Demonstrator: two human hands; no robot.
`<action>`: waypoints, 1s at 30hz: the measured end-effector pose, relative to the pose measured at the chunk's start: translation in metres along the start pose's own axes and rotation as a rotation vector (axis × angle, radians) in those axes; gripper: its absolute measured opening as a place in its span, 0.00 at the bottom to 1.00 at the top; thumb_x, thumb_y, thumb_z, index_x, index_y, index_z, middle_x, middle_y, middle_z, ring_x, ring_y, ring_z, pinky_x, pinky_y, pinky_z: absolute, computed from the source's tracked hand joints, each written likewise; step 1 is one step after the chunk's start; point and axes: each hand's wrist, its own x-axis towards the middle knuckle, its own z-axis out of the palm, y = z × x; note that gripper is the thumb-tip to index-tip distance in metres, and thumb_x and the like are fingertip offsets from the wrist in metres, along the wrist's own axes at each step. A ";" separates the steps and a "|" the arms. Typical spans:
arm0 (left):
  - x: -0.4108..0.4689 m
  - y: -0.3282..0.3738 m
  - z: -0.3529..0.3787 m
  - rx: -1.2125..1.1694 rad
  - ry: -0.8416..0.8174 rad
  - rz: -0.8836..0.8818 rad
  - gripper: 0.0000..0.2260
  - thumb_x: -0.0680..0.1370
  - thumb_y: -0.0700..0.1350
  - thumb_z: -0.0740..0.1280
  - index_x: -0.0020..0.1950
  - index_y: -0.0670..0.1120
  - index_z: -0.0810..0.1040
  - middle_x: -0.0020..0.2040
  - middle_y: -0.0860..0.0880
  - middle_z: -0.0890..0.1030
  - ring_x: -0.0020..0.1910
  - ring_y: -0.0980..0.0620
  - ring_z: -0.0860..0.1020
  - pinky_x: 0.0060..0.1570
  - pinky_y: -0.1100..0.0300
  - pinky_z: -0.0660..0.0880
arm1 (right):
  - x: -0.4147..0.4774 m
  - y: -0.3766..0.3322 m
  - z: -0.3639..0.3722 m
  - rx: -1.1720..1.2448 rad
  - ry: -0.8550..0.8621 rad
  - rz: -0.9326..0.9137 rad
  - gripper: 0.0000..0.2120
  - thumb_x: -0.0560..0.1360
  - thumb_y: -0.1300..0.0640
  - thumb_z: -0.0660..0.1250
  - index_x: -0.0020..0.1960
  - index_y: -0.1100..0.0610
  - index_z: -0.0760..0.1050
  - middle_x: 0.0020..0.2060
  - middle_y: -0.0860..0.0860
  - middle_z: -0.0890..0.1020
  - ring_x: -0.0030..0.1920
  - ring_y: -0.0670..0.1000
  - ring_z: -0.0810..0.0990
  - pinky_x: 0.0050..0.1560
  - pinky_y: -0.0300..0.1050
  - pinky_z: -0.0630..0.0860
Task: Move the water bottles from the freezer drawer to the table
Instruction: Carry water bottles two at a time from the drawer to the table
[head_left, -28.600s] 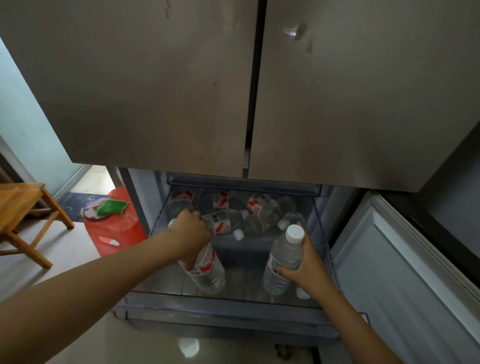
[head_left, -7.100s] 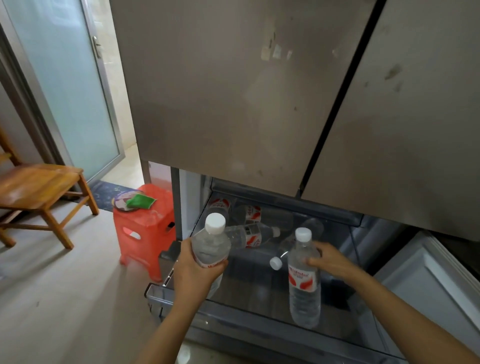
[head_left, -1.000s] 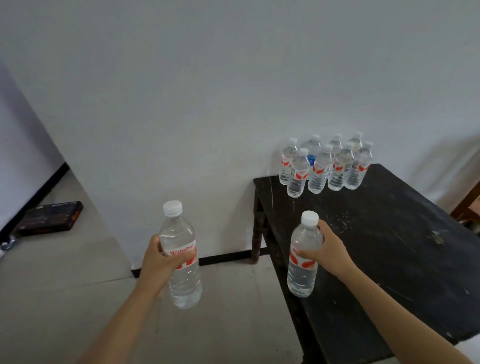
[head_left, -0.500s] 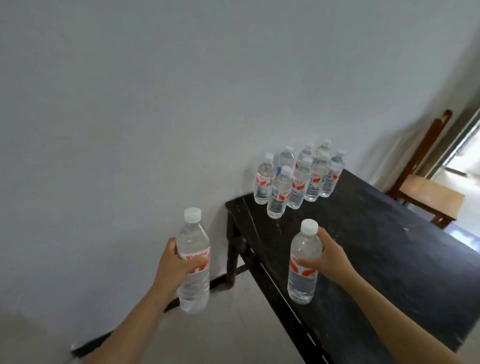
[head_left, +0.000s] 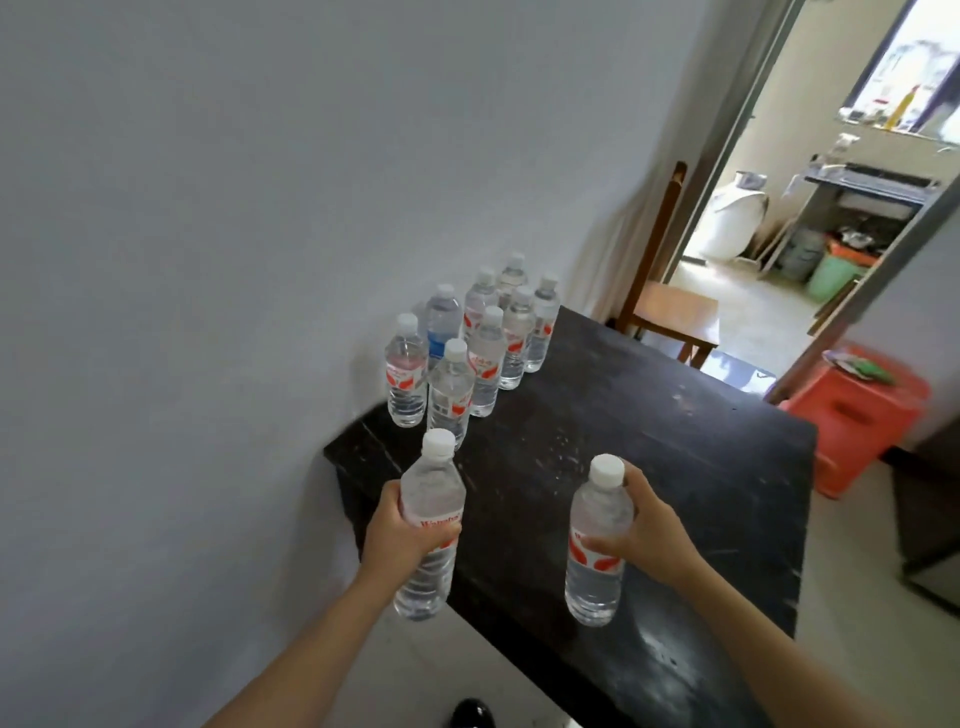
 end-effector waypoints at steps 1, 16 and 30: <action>0.003 0.004 0.006 -0.009 -0.007 0.003 0.29 0.61 0.44 0.79 0.56 0.48 0.69 0.52 0.48 0.78 0.52 0.48 0.77 0.55 0.52 0.75 | 0.002 -0.001 0.000 -0.005 0.004 -0.009 0.44 0.61 0.55 0.78 0.66 0.38 0.55 0.54 0.47 0.75 0.54 0.51 0.76 0.50 0.45 0.77; 0.120 0.047 0.108 -0.044 0.135 0.055 0.34 0.63 0.38 0.77 0.58 0.60 0.62 0.55 0.56 0.73 0.54 0.56 0.74 0.52 0.66 0.68 | 0.181 0.009 -0.015 0.101 -0.015 -0.051 0.43 0.63 0.55 0.77 0.70 0.45 0.56 0.57 0.49 0.74 0.54 0.49 0.74 0.53 0.47 0.76; 0.137 0.039 0.138 -0.100 0.370 -0.030 0.32 0.64 0.39 0.78 0.54 0.65 0.64 0.53 0.59 0.75 0.52 0.61 0.76 0.49 0.72 0.71 | 0.278 -0.009 0.011 0.211 -0.199 -0.186 0.37 0.63 0.53 0.77 0.61 0.37 0.57 0.53 0.40 0.71 0.55 0.44 0.72 0.56 0.44 0.73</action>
